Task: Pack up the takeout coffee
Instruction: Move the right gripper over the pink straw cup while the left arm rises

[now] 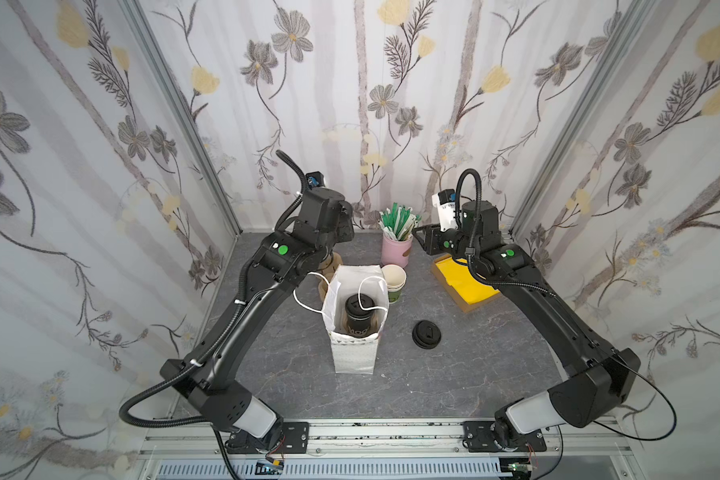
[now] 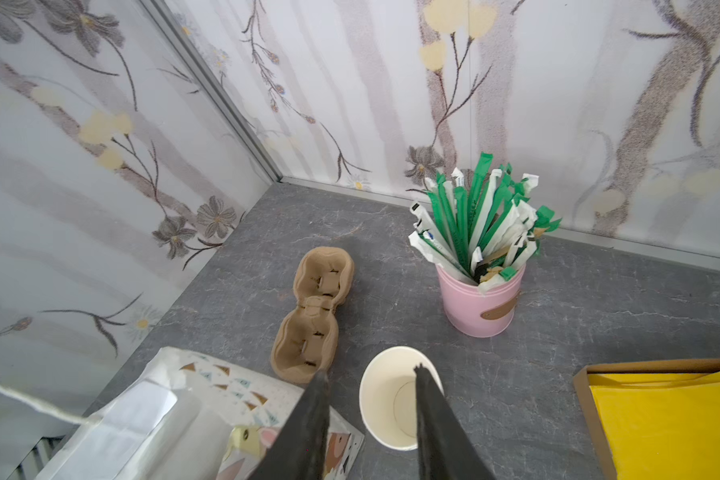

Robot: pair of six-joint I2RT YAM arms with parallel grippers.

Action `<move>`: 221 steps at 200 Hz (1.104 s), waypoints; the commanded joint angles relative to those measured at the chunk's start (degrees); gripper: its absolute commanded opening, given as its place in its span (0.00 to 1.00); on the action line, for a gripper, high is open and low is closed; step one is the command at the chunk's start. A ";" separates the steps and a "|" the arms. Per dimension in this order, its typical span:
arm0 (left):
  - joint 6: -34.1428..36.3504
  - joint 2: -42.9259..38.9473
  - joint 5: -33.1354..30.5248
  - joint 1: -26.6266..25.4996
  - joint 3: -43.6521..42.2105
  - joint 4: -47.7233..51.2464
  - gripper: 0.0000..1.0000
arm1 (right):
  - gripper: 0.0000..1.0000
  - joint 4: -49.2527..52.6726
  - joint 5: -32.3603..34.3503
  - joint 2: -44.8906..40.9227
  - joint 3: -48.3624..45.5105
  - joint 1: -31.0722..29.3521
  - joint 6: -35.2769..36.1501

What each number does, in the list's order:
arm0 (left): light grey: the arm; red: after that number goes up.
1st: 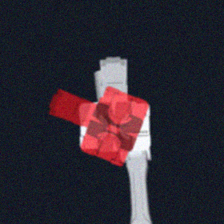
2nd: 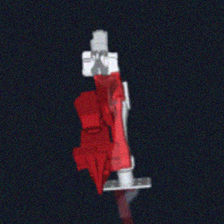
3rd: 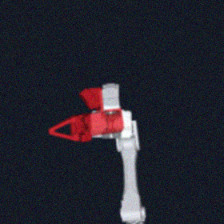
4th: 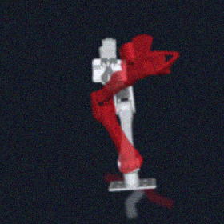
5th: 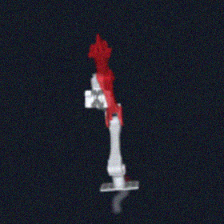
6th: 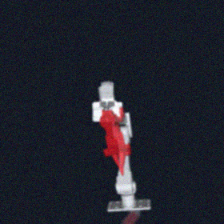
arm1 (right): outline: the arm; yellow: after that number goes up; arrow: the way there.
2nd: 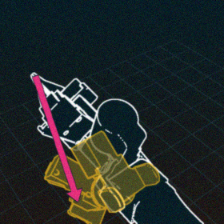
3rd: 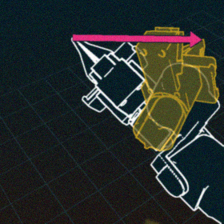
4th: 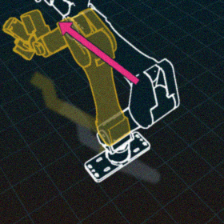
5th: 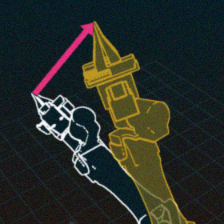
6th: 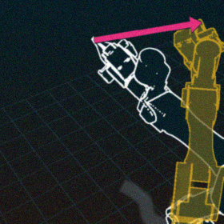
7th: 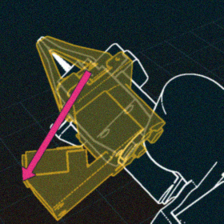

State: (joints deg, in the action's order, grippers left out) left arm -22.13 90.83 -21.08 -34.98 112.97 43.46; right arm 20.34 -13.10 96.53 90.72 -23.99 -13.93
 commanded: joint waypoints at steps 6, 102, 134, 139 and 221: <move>2.57 7.11 5.46 1.49 7.65 -1.71 0.60 | 0.34 -3.81 0.08 4.97 4.88 1.63 -0.77; 1.74 15.27 18.71 5.49 10.24 -1.71 0.62 | 0.30 -1.88 -6.23 27.71 26.59 2.36 3.67; 1.39 13.49 18.71 5.62 6.95 -1.76 0.62 | 0.27 -2.34 -1.91 29.72 27.25 3.40 3.36; 1.40 13.21 18.71 5.63 6.48 -1.75 0.62 | 0.25 -2.30 -1.82 30.17 27.67 3.70 2.38; 1.56 9.13 16.04 5.80 1.15 -1.80 0.62 | 0.24 2.19 -7.07 32.01 27.50 5.17 7.51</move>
State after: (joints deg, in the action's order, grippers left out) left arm -20.91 101.19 -3.44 -29.26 114.89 42.24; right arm 21.08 -18.11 128.49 119.13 -18.96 -11.73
